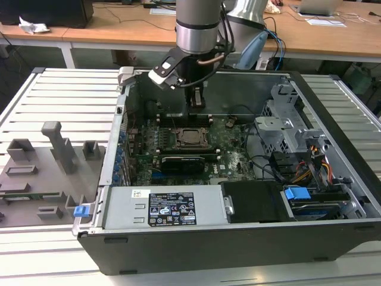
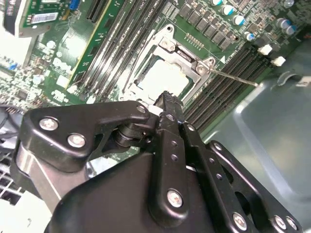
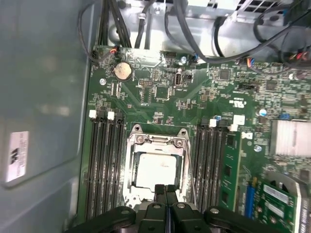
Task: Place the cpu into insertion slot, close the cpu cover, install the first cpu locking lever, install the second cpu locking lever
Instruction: 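Install the first cpu locking lever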
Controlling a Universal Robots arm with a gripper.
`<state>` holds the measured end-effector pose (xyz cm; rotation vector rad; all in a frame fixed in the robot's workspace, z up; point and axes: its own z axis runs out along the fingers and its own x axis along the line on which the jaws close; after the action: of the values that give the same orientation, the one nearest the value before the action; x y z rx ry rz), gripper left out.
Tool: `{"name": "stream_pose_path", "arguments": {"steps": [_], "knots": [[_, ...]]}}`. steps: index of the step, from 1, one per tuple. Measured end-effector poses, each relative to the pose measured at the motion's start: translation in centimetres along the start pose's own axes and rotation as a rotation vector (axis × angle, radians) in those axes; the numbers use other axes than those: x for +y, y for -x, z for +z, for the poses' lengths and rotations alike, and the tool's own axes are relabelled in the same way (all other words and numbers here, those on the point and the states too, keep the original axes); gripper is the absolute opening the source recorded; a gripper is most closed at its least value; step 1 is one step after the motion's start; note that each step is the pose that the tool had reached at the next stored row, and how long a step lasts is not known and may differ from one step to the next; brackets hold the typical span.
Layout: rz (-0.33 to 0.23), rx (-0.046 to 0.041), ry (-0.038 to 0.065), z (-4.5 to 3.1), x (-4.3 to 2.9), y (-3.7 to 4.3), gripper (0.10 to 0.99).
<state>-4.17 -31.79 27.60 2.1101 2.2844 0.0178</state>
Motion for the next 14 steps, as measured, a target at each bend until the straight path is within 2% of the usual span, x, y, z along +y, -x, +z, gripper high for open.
{"name": "stream_pose_path", "arguments": {"steps": [2,4,6,14], "knots": [[0.000,-0.0018,0.000,-0.83,0.02,0.01,0.106],[0.000,-0.0027,0.000,-1.26,0.04,0.02,0.106],[-0.003,-0.0033,0.000,-1.28,0.04,0.02,0.106],[-0.150,-0.0057,0.001,-1.27,0.04,0.02,0.106]]}}
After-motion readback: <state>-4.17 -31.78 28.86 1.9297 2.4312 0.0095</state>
